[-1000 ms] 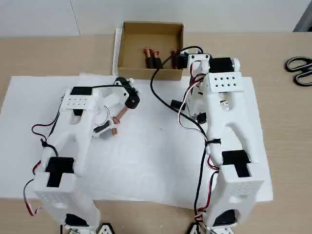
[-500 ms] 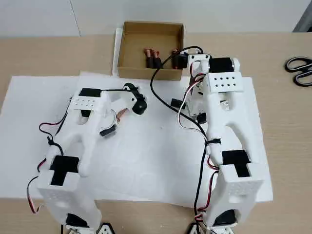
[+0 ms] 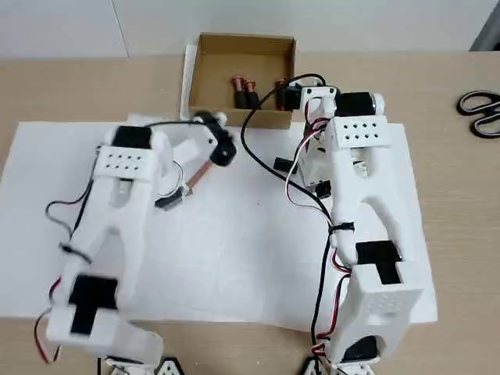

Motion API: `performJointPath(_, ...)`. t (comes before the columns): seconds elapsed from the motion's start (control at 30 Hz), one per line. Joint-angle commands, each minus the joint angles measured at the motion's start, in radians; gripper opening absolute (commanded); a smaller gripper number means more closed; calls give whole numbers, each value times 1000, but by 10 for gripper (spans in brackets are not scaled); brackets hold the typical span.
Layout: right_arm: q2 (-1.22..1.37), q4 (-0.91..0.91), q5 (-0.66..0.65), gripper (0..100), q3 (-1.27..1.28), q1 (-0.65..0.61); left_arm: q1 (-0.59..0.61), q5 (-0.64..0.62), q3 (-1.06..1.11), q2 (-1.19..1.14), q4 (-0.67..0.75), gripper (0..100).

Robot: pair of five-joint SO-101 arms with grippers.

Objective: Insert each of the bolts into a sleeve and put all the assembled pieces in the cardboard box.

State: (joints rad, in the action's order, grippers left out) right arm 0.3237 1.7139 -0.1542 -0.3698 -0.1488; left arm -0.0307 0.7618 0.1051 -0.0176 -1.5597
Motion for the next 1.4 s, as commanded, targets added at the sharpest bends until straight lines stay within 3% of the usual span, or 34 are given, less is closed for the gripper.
performJointPath(0.0, -79, 16, -8, 4, -84, 2, -2, -75, -48, 210, -46, 6)
performJointPath(0.17, -229, 18, -9, 4, -132, 2, -2, -221, -48, 459, -146, 6)
performJointPath(0.37, -585, 18, -9, 4, -129, -8, -8, -393, -44, 717, -153, 6)
performJointPath(0.57, -866, 16, -6, 4, -78, -35, -2, -667, 42, 862, 34, 6)
performJointPath(0.8, -1202, -10, 0, 5, 226, -76, -9, -1059, 183, 985, 215, 6)
performJointPath(1.07, -1600, -367, 84, 5, 893, -170, -26, -1238, 337, 1008, 451, 6)
performJointPath(1.23, -1735, -707, 87, 4, 1333, -173, -178, -1327, 400, 1003, 560, 6)
performJointPath(1.37, -1690, -869, 89, 4, 1522, -174, -245, -1327, 438, 936, 654, 6)
